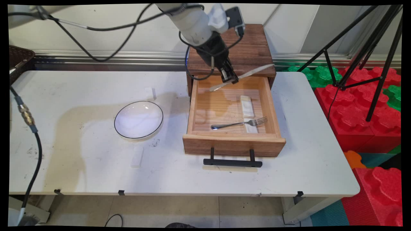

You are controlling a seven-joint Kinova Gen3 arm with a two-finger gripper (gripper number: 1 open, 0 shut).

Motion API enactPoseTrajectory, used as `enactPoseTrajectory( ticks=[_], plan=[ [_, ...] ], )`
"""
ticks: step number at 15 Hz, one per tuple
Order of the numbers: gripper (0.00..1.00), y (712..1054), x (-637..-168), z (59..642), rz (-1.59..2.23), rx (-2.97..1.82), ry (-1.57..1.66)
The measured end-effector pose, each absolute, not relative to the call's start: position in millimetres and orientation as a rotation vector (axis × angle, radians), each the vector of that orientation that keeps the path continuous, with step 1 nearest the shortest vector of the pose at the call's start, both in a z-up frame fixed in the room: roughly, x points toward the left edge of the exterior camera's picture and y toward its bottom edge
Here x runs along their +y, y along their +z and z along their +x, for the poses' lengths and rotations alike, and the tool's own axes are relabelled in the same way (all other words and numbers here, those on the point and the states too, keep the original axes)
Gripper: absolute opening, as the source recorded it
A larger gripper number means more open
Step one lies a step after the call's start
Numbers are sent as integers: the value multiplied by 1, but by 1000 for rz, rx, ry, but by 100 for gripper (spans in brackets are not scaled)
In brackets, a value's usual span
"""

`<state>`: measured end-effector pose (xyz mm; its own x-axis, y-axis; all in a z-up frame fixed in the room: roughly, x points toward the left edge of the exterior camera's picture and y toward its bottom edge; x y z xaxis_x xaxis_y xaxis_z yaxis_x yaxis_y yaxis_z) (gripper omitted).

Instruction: Place the picked object into the drawer

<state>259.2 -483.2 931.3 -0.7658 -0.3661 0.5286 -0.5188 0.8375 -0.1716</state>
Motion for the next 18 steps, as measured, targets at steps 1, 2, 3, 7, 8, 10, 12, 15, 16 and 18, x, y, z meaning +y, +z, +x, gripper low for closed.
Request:
enactPoseTrajectory(
  ticks=[1,2,3,7,8,10,12,15,16,18],
  plan=[
    [0,923,-488,259,646,-2531,416],
    [0,916,-493,259,641,-2533,407],
    [0,911,-495,259,637,-2535,403],
    [0,878,-511,266,604,-2551,376],
    [0,874,-512,267,601,-2554,371],
    [0,864,-515,271,590,-2562,357],
    [0,854,-517,274,580,-2570,342],
    [0,843,-517,278,565,-2583,321],
    [0,841,-517,279,562,-2586,317],
    [0,836,-517,281,557,-2591,308]
  ],
)
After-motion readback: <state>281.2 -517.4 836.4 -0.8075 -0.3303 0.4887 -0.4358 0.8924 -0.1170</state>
